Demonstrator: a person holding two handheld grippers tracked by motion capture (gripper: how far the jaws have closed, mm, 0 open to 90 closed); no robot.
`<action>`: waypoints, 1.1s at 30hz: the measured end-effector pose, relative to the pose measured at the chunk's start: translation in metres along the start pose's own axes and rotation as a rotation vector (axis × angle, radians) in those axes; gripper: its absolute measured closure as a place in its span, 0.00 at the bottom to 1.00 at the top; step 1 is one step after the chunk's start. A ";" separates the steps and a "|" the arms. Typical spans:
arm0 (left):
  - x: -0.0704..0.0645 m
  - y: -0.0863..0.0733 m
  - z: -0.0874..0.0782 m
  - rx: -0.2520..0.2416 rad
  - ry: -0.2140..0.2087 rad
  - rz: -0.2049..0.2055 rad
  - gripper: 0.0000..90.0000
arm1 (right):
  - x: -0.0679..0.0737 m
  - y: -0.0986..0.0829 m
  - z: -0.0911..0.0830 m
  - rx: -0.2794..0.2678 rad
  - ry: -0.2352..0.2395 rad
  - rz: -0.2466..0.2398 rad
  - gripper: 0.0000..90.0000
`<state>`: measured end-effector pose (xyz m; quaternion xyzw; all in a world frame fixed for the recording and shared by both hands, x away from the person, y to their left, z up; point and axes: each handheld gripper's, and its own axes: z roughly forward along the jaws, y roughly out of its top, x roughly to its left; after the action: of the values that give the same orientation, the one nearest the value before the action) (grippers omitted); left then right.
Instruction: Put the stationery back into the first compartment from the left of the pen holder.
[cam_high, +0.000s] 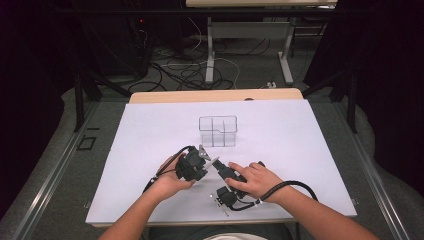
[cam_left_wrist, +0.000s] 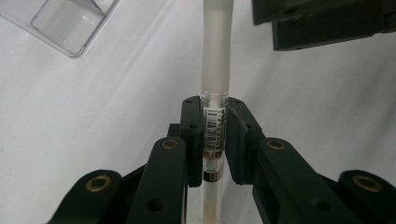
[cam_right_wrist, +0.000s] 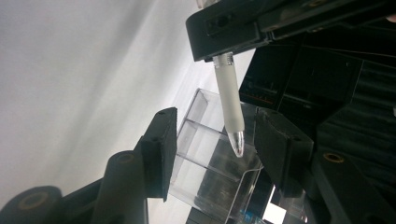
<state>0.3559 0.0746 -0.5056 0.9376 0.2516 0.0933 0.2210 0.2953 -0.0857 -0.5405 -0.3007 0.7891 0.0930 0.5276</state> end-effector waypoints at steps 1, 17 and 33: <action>0.001 0.000 0.000 -0.004 0.002 -0.006 0.88 | -0.001 0.000 0.000 -0.005 0.000 0.011 0.54; 0.015 -0.006 -0.010 -0.059 -0.004 -0.111 0.88 | -0.009 -0.008 0.001 0.037 0.161 0.471 0.29; 0.029 -0.016 -0.021 -0.148 -0.050 -0.202 0.88 | -0.004 -0.060 0.011 0.047 0.343 1.111 0.00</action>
<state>0.3676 0.1094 -0.4926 0.8908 0.3314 0.0654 0.3039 0.3389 -0.1269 -0.5310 0.1594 0.9045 0.2881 0.2709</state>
